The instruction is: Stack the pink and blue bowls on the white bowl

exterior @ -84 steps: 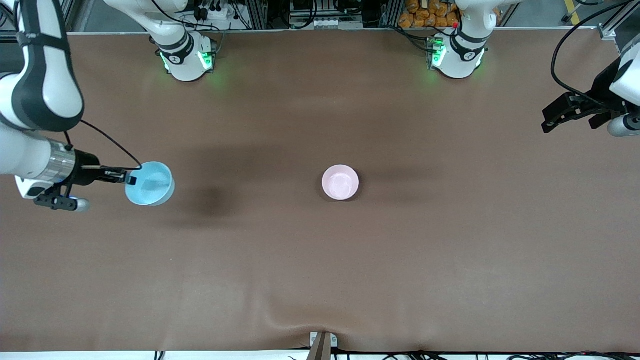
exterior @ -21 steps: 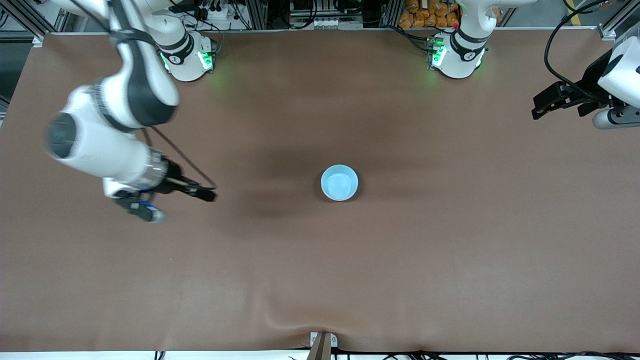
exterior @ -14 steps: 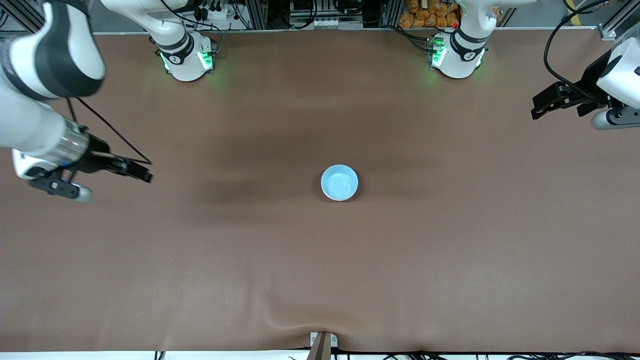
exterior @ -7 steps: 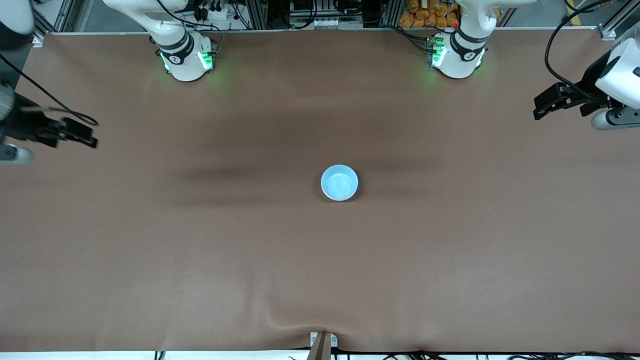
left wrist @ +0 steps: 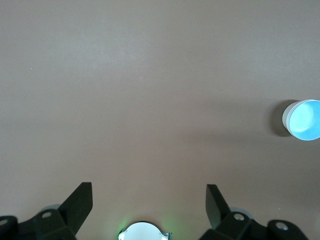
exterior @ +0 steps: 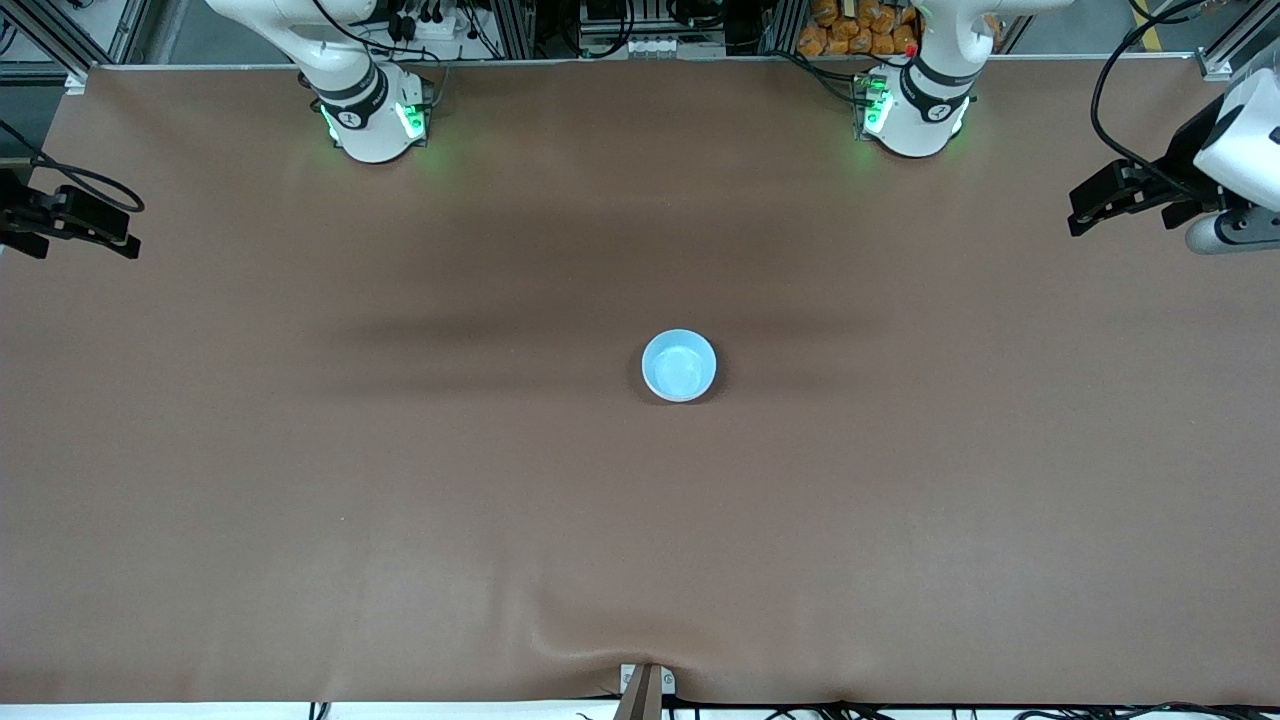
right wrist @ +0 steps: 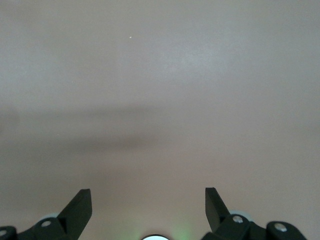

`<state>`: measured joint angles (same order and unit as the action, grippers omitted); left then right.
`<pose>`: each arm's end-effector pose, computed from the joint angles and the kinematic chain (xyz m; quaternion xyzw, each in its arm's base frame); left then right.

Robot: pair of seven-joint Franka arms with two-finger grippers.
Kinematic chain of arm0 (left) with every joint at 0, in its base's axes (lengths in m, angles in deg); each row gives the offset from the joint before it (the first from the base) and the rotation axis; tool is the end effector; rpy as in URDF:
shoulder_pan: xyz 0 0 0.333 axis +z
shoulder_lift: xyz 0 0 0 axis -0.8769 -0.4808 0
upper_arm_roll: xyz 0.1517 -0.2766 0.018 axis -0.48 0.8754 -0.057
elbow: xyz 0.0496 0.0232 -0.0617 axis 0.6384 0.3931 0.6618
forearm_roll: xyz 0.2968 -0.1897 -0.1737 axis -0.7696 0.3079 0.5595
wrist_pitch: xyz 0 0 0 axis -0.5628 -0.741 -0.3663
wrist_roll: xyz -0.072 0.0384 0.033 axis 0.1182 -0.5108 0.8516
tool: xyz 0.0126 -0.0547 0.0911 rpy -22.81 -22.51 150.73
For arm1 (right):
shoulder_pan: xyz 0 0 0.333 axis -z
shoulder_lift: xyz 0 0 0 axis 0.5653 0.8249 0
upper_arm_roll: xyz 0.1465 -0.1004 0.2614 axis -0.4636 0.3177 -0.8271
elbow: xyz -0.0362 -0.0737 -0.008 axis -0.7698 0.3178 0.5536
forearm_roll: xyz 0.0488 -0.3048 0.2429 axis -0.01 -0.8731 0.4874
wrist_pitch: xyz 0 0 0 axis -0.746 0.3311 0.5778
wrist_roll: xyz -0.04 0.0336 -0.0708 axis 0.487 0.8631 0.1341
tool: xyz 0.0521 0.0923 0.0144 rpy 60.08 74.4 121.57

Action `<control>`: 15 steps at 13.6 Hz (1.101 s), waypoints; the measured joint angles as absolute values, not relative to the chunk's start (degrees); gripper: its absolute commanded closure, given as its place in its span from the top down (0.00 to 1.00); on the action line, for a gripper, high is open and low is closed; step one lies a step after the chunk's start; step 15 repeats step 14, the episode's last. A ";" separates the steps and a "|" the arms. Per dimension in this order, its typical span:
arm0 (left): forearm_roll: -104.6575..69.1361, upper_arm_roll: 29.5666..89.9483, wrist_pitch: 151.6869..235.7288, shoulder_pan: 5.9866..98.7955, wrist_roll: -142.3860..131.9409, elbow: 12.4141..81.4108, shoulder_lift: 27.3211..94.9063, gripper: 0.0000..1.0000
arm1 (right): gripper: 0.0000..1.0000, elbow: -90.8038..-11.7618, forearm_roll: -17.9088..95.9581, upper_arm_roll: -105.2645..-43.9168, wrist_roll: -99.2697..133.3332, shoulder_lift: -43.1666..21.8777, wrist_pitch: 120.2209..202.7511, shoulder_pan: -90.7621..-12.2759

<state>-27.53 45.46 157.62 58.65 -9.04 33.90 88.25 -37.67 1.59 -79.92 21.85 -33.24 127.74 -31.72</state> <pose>0.5261 -0.0595 0.6535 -0.9987 -0.0332 0.0352 0.0130 0.5438 -0.0279 0.6425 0.9990 -0.0232 -0.0393 0.0033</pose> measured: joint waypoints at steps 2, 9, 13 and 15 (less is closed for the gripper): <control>-27.53 45.50 157.56 58.65 -9.04 34.35 88.83 1.00 | 1.00 -37.51 1.76 -80.20 23.00 -33.24 128.01 -31.72; -27.53 45.64 157.56 58.62 -7.22 34.62 89.21 1.00 | 1.00 -37.49 3.46 -80.21 23.67 -33.23 129.54 -30.80; -27.53 45.61 157.58 58.62 -7.16 34.57 89.29 1.00 | 1.00 -37.50 3.76 -80.21 23.67 -33.19 129.54 -30.66; -27.53 45.61 157.59 58.62 -7.16 34.48 89.29 1.00 | 1.00 -37.51 3.79 -80.21 23.67 -33.18 129.54 -30.65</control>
